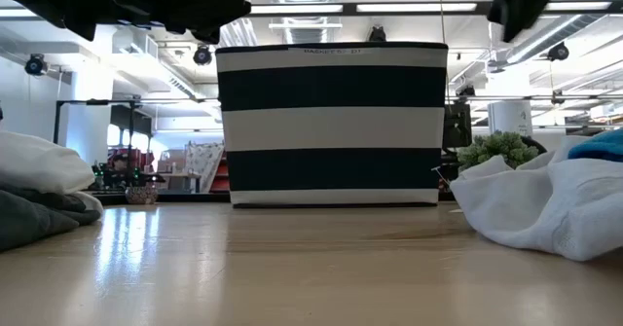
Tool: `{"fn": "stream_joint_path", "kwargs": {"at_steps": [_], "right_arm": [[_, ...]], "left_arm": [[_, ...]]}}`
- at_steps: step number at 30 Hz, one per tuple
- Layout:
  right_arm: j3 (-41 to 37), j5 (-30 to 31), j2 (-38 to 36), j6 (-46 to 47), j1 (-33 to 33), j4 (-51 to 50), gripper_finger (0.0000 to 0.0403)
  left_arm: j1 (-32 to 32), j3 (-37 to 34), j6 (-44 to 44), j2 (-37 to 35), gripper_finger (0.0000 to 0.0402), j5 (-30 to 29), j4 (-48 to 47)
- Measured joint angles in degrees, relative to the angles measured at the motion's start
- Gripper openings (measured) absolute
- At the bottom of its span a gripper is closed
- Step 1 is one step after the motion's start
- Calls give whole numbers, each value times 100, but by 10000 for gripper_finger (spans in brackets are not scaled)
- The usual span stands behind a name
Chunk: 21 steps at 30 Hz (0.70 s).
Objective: Sort clothes
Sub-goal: Put the red shirt into the laundry organizer
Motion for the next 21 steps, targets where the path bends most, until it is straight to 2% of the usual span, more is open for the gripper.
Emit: {"fn": "stream_joint_path", "kwargs": {"at_steps": [9, 14, 21], "right_arm": [[-1207, -177, -25, 1451, 923, 463, 212], [-1691, -493, -25, 1765, 1048, 1001, 230], [-2150, -776, 155, 1887, 1073, 1093, 242]], "left_arm": [[0, 0, -64, 0, 77, 2, -104], [0, 0, -65, -2, 77, 0, -108], [0, 0, -102, -2, 77, 2, -190]]}}
